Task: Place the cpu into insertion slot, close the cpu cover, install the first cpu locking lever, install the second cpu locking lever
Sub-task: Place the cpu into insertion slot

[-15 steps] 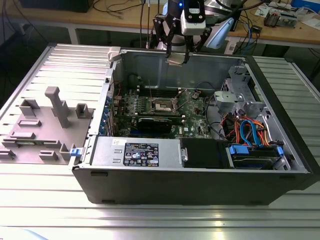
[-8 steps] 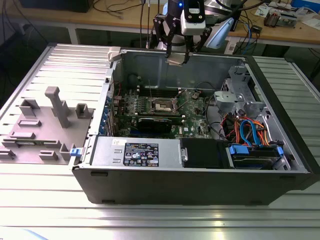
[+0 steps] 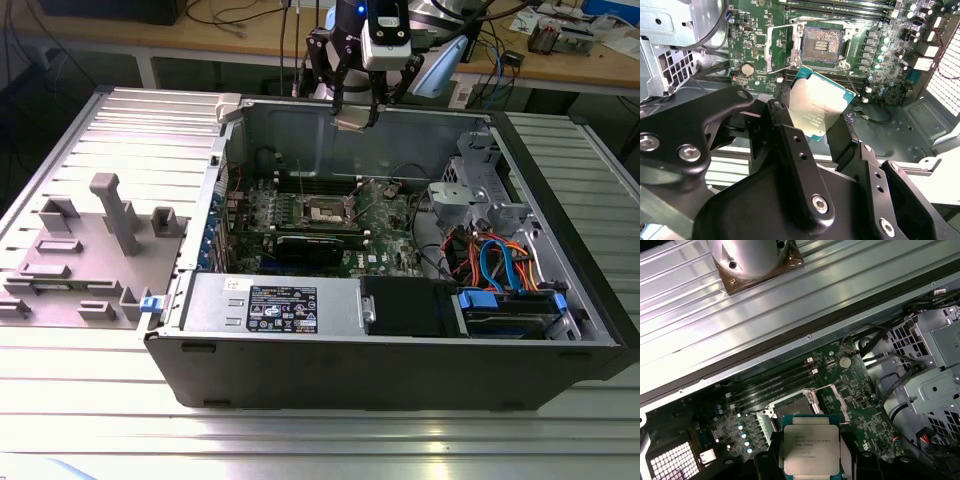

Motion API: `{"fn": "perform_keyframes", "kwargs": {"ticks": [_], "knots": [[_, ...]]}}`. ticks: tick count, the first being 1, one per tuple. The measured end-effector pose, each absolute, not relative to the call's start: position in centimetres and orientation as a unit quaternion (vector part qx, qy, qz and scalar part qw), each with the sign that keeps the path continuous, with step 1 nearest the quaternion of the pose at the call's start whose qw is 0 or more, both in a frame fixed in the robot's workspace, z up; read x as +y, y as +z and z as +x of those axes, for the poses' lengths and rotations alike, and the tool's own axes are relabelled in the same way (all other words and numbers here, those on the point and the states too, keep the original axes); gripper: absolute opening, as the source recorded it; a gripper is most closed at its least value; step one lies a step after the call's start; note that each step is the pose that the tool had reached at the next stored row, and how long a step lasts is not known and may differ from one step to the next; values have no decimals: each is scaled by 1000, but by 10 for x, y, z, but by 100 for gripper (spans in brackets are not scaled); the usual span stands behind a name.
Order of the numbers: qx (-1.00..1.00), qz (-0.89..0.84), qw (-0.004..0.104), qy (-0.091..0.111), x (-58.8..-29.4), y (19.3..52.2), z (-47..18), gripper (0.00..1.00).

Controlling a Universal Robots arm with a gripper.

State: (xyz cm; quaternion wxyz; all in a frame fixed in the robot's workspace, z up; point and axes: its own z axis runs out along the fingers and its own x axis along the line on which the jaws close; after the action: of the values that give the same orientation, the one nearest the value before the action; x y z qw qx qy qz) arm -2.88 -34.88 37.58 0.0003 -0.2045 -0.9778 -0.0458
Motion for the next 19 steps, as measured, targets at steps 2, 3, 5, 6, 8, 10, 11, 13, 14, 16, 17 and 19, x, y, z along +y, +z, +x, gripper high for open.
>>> {"fn": "perform_keyframes", "kwargs": {"ticks": [2,3,5,6,8,10,11,13,14,16,17,19], "knots": [[-977,-210,0,-46,-349,376,-29,54],[-976,-212,0,-46,-349,376,-29,54],[-976,-215,0,-46,-349,376,-29,54],[-976,-215,0,-46,-349,376,-29,54],[-975,-215,0,-46,-349,376,-29,54],[-975,-215,0,-46,-349,376,-29,54],[-975,-215,0,-46,-349,376,-29,54],[-975,-216,0,-46,-349,376,-29,54],[-975,-216,0,-46,-349,376,-29,54],[-975,-217,0,-46,-349,376,-29,54],[-975,-218,0,-46,-349,376,-29,54],[-974,-224,-1,-46,-349,376,-29,54]]}}
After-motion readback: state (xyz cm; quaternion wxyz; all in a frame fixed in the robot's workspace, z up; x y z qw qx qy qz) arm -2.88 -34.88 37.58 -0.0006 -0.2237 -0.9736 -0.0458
